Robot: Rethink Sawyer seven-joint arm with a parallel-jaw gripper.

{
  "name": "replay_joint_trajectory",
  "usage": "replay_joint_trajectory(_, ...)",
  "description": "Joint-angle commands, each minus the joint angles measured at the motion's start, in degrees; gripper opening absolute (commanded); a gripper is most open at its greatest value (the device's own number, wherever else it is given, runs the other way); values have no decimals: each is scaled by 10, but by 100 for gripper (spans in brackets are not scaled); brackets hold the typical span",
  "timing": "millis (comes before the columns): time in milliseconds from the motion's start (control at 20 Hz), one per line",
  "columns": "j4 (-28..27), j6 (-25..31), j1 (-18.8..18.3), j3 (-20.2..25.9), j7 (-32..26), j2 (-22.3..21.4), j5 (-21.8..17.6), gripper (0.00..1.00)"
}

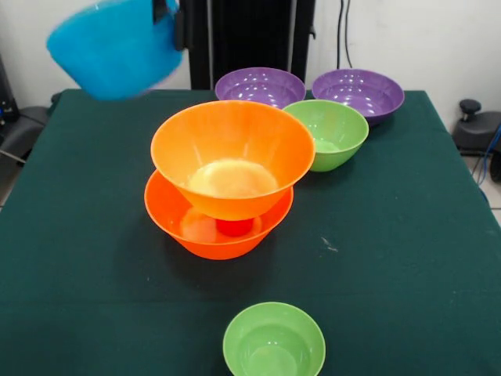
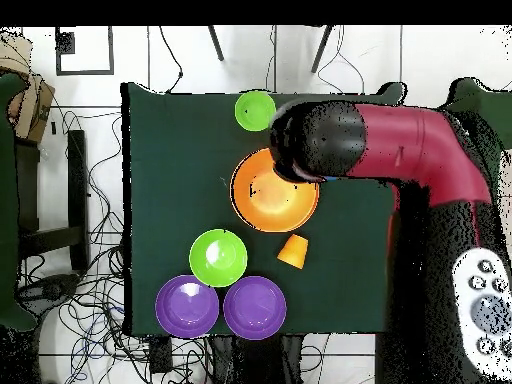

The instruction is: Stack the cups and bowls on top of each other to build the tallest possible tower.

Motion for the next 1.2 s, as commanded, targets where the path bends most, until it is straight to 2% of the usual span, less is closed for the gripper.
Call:
replay_joint_trajectory(50,162,-71,-10,-50,32,-92,3,0)
replay_joint_trajectory(250,183,-97,-3,-58,54,-99,10,0)
replay_joint_trajectory(400,174,-90,11,-59,61,-99,21,0)
replay_joint_trajectory(600,171,-75,12,-51,42,-104,45,0)
replay_joint_trajectory(1200,215,-117,50,-89,78,-122,45,0)
